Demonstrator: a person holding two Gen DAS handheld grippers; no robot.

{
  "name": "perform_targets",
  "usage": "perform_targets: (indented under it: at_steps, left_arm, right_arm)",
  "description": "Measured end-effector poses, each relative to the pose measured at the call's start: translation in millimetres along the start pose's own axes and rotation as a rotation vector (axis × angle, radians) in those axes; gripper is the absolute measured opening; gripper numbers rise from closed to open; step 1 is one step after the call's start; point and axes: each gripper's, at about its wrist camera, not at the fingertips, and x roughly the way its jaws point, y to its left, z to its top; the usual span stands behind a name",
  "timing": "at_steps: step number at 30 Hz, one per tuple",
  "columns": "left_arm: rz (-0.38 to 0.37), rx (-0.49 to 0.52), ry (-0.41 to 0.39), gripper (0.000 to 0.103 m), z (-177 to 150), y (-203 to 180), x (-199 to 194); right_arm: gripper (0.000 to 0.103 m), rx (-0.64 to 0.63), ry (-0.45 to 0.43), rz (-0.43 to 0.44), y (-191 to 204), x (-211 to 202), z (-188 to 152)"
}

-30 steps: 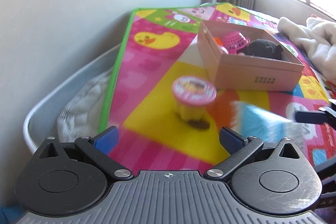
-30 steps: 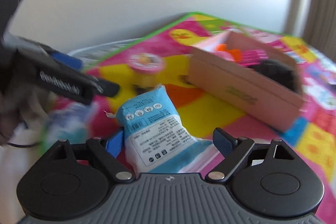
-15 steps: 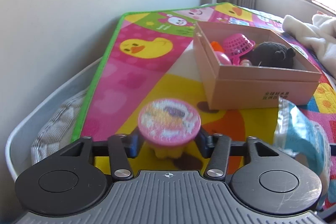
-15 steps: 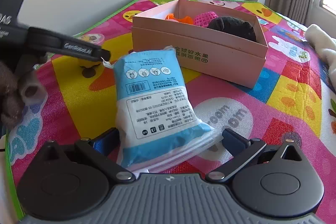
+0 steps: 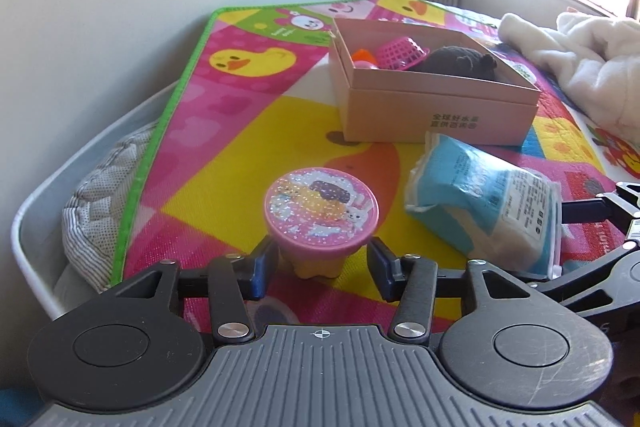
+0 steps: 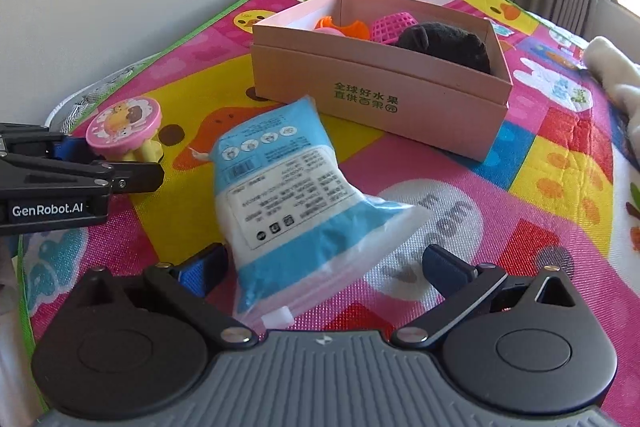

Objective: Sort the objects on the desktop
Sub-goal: 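Lift the packet with the right tool while the left grasps the pink-lidded cup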

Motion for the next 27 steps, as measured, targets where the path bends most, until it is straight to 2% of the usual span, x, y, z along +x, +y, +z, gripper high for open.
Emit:
perform_targets:
  at_steps: [2,3,6,8,9,11,14,15,16,18,23,27]
  left_arm:
    - [-0.006,0.002,0.002,0.064,-0.5,1.0,-1.0]
    - [-0.007,0.003,0.003,0.070,-1.3,1.4,-1.4]
    - [-0.012,0.007,0.005,0.077,-4.5,0.8,-1.5]
    - [-0.022,0.011,0.005,0.086,-6.0,-0.7,-1.5]
    - [-0.025,0.013,0.004,0.095,-6.6,-1.5,-2.0]
    - [-0.002,0.019,0.003,0.096,-8.2,-1.9,-2.1]
    - [-0.007,0.022,0.005,0.097,-9.5,0.4,-2.3]
    - [-0.005,0.025,0.005,0.097,-9.5,0.5,-2.6]
    - [-0.004,0.028,0.006,0.097,-9.5,0.6,-2.8]
    - [-0.001,0.032,0.011,0.097,-9.7,0.9,-2.2]
    - [0.015,0.041,0.010,0.098,-8.6,-2.0,1.9]
    - [0.009,0.060,-0.016,0.098,2.2,-7.2,4.8]
  right_arm:
    - [0.103,-0.001,-0.030,0.019,0.5,-11.9,0.0]
    - [0.103,-0.014,-0.061,0.013,2.6,-19.6,-0.3]
    - [0.103,-0.104,-0.152,-0.027,12.5,-35.8,3.4]
    - [0.103,-0.141,-0.187,-0.035,16.3,-38.3,13.7]
    - [0.103,-0.147,-0.189,-0.019,16.7,-36.8,20.8]
    - [0.103,-0.138,-0.174,0.028,15.1,-30.3,36.0]
    - [0.099,-0.131,-0.122,0.085,14.2,-11.4,50.5]
    - [0.090,-0.116,-0.089,0.099,12.7,-3.1,54.2]
    - [0.076,-0.097,-0.047,0.119,10.6,5.5,55.9]
    - [0.057,-0.053,0.022,0.148,6.0,15.8,55.9]
    - [0.054,-0.060,0.037,0.105,7.3,8.8,42.2]
    - [0.053,0.008,0.068,0.059,-4.9,-1.0,39.0]
